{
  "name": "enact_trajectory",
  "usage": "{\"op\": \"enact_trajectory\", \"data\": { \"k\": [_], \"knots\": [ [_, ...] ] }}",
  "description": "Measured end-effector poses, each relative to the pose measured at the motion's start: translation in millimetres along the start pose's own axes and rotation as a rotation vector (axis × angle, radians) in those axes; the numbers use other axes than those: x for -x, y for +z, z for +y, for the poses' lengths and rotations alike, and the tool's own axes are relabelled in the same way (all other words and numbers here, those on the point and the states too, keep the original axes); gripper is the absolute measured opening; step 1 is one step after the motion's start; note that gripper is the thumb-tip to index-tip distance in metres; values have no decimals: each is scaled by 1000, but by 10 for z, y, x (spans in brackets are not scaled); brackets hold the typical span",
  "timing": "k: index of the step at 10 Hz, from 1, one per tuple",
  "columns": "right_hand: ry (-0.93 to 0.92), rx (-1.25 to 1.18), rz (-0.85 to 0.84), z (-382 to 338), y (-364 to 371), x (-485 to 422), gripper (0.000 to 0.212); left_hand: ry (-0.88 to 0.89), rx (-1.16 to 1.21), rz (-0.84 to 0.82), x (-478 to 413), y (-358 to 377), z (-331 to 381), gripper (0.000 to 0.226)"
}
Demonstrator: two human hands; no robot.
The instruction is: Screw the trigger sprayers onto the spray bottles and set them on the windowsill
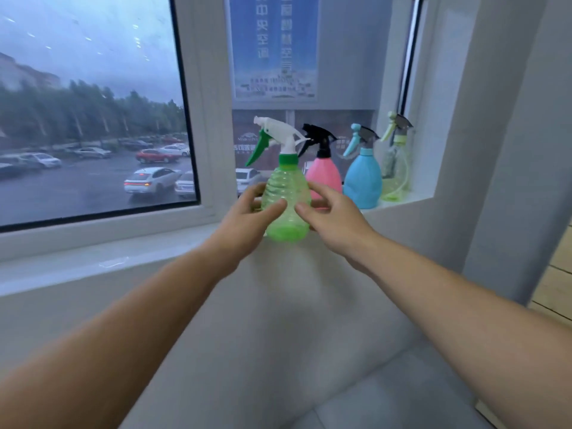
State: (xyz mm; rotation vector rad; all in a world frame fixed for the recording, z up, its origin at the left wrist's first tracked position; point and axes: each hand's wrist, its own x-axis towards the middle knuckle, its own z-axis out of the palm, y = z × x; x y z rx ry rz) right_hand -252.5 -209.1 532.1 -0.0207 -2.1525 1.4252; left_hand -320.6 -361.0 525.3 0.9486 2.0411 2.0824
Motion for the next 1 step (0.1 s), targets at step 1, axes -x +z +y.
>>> {"op": "enact_trajectory", "data": {
  "k": [1],
  "knots": [
    [-2, 25, -9, -1, 186, -306, 45, -55, -109, 52, -264, -218, -4, 42]
  ]
}}
